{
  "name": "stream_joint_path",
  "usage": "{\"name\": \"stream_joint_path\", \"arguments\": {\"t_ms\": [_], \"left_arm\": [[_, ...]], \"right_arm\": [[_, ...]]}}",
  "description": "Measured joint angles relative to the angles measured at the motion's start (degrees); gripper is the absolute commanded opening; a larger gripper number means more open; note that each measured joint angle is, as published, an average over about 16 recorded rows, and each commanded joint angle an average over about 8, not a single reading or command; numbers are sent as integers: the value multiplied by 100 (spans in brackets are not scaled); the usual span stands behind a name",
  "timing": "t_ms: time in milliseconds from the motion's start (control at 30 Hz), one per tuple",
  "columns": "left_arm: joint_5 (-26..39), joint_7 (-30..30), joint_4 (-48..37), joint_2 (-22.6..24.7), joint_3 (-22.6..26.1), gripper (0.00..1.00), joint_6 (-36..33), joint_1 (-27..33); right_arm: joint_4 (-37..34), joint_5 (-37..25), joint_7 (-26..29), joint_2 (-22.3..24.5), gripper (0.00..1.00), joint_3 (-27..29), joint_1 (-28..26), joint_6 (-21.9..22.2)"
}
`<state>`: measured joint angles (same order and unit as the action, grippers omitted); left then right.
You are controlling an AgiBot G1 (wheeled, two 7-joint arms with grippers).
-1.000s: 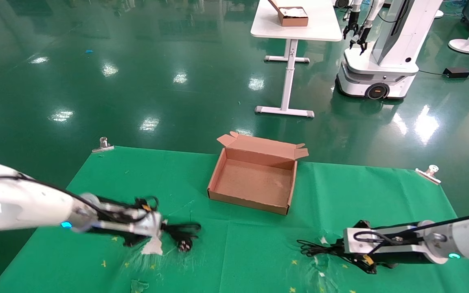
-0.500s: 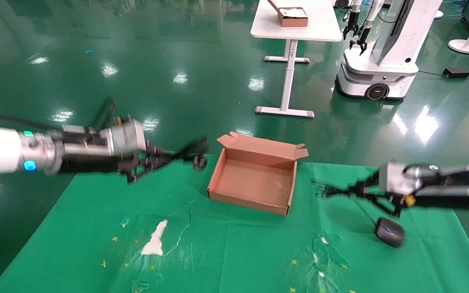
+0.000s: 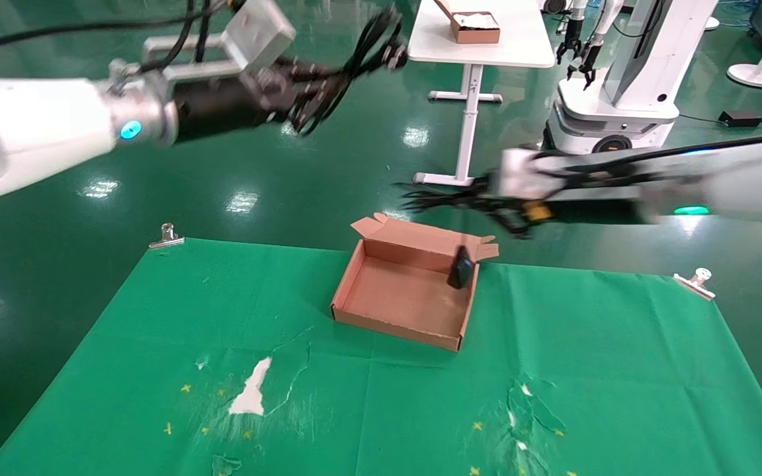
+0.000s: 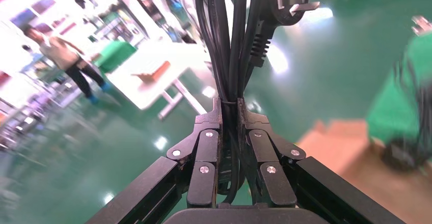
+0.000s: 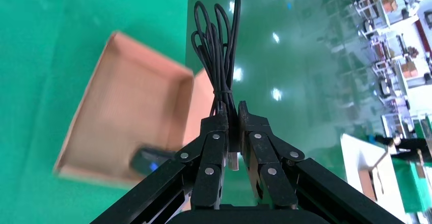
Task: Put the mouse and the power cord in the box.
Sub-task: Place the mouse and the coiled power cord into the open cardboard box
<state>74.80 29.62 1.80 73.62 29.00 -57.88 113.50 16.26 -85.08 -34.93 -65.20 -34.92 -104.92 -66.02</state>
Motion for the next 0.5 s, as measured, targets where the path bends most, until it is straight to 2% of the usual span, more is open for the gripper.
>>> {"name": "stream_joint_path", "arguments": {"t_ms": [267, 500], "left_arm": [[-127, 317, 46, 120, -90, 0, 255, -104], [0, 642, -20, -67, -2, 0, 166, -250]], "right_arm": [[-674, 18, -177, -888, 0, 17, 344, 1227], [-965, 181, -135, -1238, 0, 71, 837, 2197]]}}
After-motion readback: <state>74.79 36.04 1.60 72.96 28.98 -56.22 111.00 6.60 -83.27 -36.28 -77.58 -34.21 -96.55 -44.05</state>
